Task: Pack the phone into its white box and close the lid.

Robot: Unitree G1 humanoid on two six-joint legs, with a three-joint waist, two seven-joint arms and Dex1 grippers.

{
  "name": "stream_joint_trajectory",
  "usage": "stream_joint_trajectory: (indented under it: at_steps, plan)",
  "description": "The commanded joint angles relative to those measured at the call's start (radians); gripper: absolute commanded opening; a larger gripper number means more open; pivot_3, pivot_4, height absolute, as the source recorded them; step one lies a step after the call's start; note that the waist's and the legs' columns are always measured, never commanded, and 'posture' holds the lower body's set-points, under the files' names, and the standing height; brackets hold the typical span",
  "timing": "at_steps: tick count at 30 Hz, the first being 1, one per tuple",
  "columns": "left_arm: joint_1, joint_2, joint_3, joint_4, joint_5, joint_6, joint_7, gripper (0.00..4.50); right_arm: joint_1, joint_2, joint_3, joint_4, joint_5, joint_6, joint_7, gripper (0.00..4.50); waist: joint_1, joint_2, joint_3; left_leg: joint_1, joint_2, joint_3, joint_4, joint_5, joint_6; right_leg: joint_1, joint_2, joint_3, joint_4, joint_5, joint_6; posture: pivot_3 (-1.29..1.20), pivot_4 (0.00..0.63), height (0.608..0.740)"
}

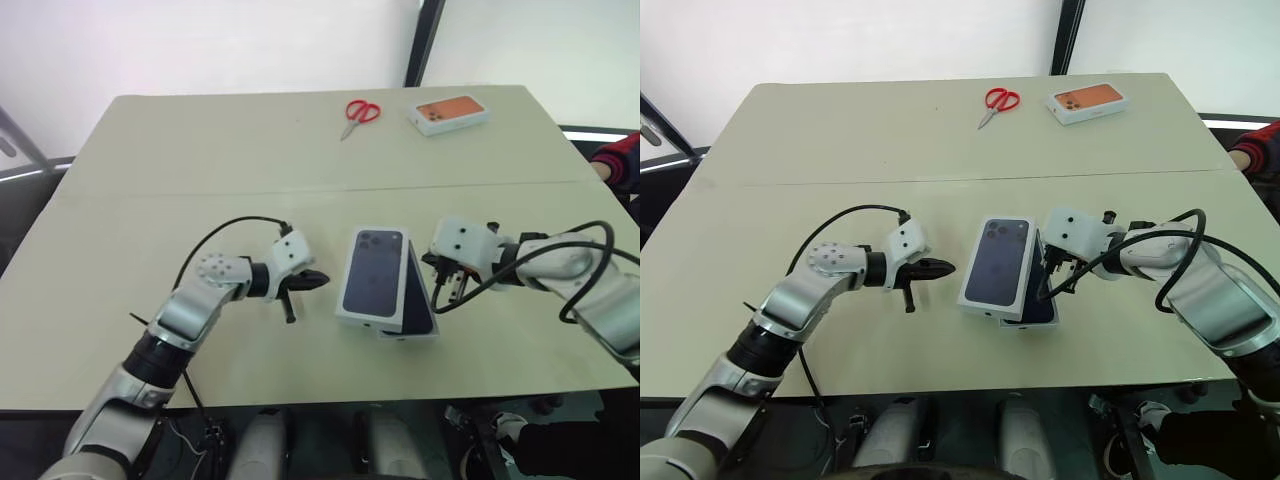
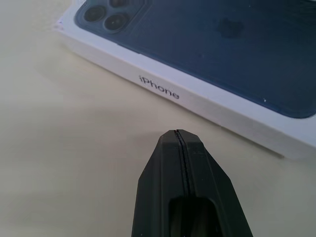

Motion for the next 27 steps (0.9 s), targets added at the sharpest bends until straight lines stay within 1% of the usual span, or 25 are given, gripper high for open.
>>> stream_joint_trajectory:
  at_steps: [1, 5, 9, 20, 27]
  plan:
    - [-0.024, -0.023, -0.036, -0.003, 0.026, -0.025, -0.009, 0.00, 0.000, 0.017, -0.020, -0.054, -0.029, 0.014, 0.012, 0.05, -0.001, 0.000, 0.000, 0.000, 0.000, 0.000, 0.000, 0.000, 0.000, 0.000, 0.000, 0.000, 0.000, 0.000, 0.000, 0.00, 0.150, 0.740]
    - [-0.032, -0.085, -0.017, -0.010, -0.008, 0.002, 0.006, 0.00, 0.014, 0.030, -0.026, -0.079, -0.048, 0.021, 0.028, 0.05, 0.000, 0.000, 0.000, 0.000, 0.000, 0.000, 0.000, 0.000, 0.000, 0.000, 0.000, 0.000, 0.000, 0.000, 0.000, 0.00, 0.150, 0.740]
    - [-0.019, -0.090, -0.028, -0.034, -0.001, 0.005, -0.004, 0.00, 0.030, 0.034, -0.036, -0.097, -0.057, 0.030, 0.052, 0.05, 0.000, 0.000, 0.000, 0.000, 0.000, 0.000, 0.000, 0.000, 0.000, 0.000, 0.000, 0.000, 0.000, 0.000, 0.000, 0.00, 0.150, 0.740]
    - [-0.001, -0.120, -0.023, -0.108, -0.043, 0.047, -0.015, 0.00, 0.085, 0.017, -0.070, -0.113, -0.088, 0.012, 0.112, 0.05, 0.001, 0.000, 0.000, 0.000, 0.000, 0.000, 0.000, 0.000, 0.000, 0.000, 0.000, 0.000, 0.000, 0.000, 0.000, 0.00, 0.150, 0.740]
    - [-0.009, -0.129, -0.042, -0.112, -0.034, 0.048, -0.034, 0.00, 0.117, 0.005, -0.104, -0.099, -0.114, -0.011, 0.135, 0.05, 0.000, 0.000, 0.000, 0.000, 0.000, 0.000, 0.000, 0.000, 0.000, 0.000, 0.000, 0.000, 0.000, 0.000, 0.000, 0.00, 0.150, 0.740]
